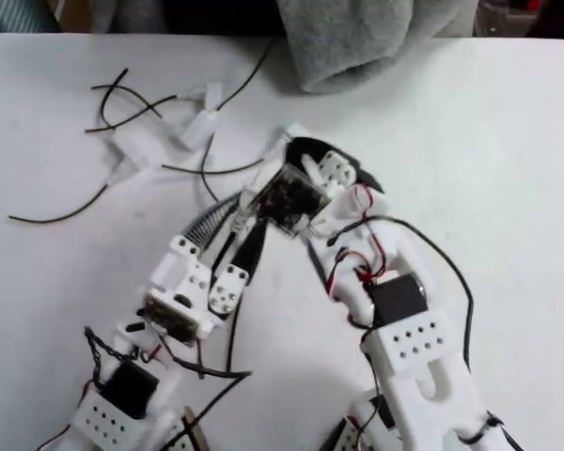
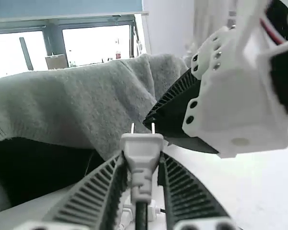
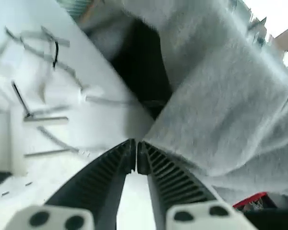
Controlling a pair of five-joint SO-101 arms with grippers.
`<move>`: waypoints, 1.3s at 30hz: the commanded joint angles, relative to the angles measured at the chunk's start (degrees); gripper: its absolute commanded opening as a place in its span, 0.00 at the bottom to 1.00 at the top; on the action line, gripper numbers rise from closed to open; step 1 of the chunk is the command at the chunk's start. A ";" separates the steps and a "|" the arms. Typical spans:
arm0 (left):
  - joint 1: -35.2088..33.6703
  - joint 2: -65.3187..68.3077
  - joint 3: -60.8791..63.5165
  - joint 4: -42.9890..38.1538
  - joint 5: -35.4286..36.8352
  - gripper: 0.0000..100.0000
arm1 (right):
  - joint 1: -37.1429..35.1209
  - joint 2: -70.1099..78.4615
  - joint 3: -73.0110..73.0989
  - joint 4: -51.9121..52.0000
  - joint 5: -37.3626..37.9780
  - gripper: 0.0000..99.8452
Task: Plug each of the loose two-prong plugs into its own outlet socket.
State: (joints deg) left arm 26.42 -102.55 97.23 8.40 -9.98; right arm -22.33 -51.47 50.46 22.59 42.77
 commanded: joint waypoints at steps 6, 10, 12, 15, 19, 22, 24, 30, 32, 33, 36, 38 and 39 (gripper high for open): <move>-0.75 -0.92 -0.18 -0.09 0.09 0.02 | -4.18 -0.84 -12.66 7.52 -0.62 0.02; -2.07 -0.92 -0.18 -0.18 0.26 0.02 | -9.80 -0.57 -19.52 15.08 -3.25 0.02; -2.59 -0.92 -0.18 -0.26 0.44 0.02 | -12.09 -0.57 -19.69 15.52 -4.04 0.02; -2.51 -0.92 -0.18 -0.18 0.44 0.02 | -13.76 -0.13 -17.32 14.11 -4.04 0.02; -2.51 -0.92 -0.18 -0.18 0.26 0.02 | -12.88 3.03 -11.96 8.40 -4.04 0.02; -2.51 -0.92 -0.18 -0.18 0.26 0.02 | -9.89 6.90 -9.41 3.03 -4.04 0.02; -2.51 -0.92 -0.18 -0.18 0.26 0.02 | -7.34 9.71 -9.23 0.31 -4.04 0.02; -2.51 -0.92 -0.18 -0.18 0.26 0.02 | -1.45 12.88 -9.32 -4.00 -4.04 0.02; -2.51 -0.92 -0.18 -0.18 0.26 0.02 | -0.48 12.88 -9.58 -3.91 -3.96 0.02; -2.51 -0.92 -0.18 -0.18 0.35 0.02 | -0.22 12.88 -10.29 -3.47 -3.96 0.02; -2.51 -0.92 -0.18 -0.18 0.35 0.02 | 0.22 12.88 -13.10 -1.27 -3.96 0.02; -2.51 -0.92 -0.18 -0.18 0.35 0.02 | 0.40 12.53 -16.26 1.54 -3.96 0.02; -2.51 -0.92 -0.18 -0.09 0.35 0.02 | 0.40 12.09 -17.85 3.12 -4.04 0.02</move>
State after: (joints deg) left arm 24.22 -102.90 97.23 8.40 -9.98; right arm -22.68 -38.46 39.82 21.63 38.90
